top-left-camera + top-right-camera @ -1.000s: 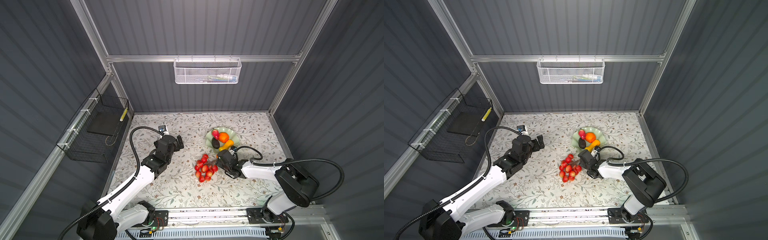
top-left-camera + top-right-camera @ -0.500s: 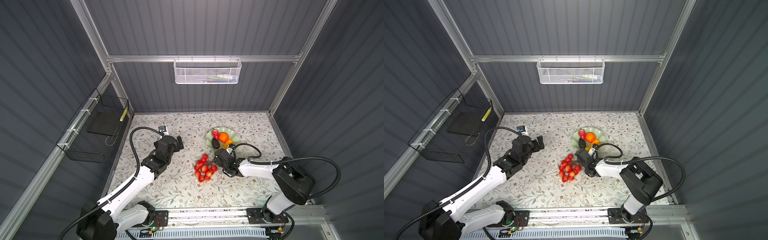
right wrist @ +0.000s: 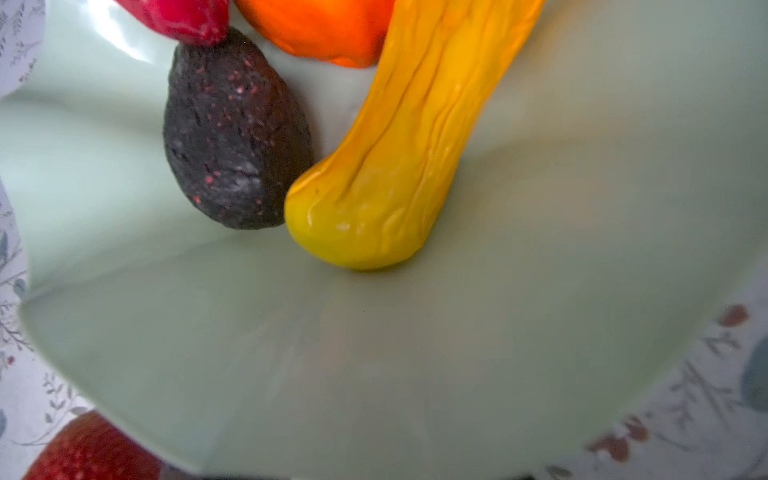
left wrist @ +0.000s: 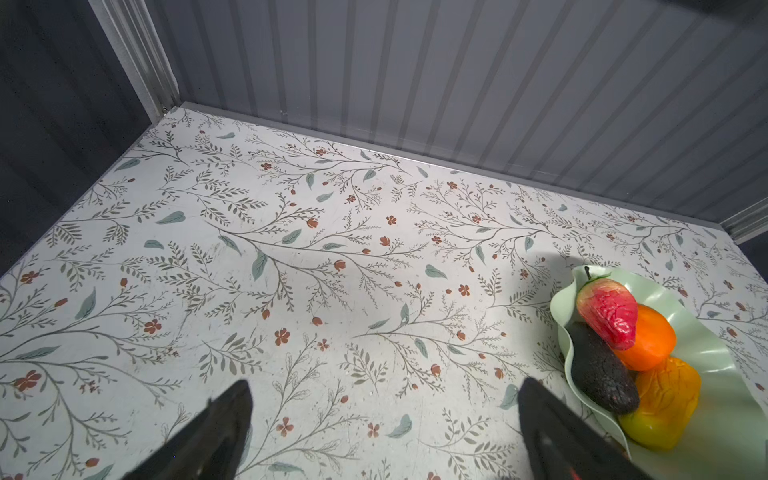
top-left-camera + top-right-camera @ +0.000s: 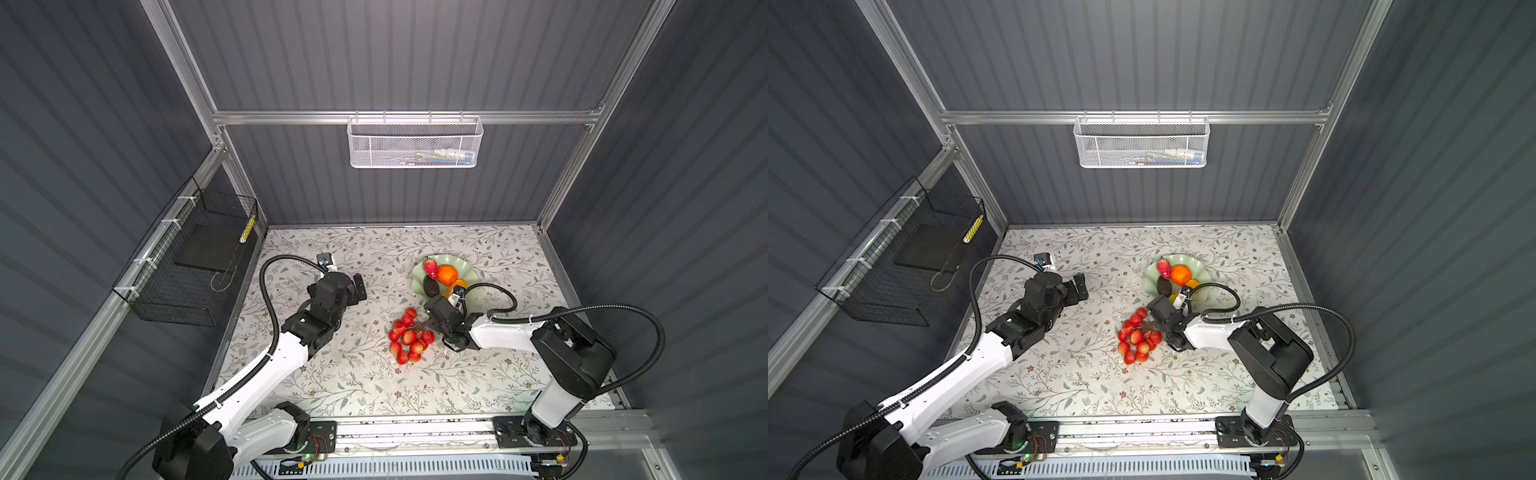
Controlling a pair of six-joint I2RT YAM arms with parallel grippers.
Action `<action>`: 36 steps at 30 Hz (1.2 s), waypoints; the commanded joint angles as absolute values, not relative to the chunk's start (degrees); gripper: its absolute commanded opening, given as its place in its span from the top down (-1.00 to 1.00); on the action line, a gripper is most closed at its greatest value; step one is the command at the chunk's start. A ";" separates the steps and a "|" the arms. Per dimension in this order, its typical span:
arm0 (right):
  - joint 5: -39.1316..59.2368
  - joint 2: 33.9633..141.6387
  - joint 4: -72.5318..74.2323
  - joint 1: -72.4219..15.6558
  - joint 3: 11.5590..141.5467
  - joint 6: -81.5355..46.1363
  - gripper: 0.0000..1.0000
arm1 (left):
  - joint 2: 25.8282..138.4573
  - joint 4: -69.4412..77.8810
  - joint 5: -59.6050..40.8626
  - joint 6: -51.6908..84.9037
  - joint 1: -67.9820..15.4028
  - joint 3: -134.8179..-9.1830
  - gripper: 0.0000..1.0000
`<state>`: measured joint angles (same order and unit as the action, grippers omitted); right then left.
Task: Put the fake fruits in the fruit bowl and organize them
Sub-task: 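Place the tangerine on top of the squash in the bowl with the right gripper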
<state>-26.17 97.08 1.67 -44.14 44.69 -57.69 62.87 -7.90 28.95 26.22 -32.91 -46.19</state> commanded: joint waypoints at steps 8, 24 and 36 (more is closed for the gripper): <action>-23.72 88.30 -3.98 -45.75 40.29 -60.15 0.27 | 60.42 -9.38 29.36 27.33 -32.56 -45.35 -1.00; -14.12 61.48 -17.25 -32.89 42.36 -41.53 0.23 | 60.60 -5.60 18.60 24.69 -32.52 -44.29 -0.99; -1.01 88.09 -12.08 -19.65 59.28 -28.60 0.19 | 60.08 -6.48 -8.40 14.83 -32.60 -47.03 -0.94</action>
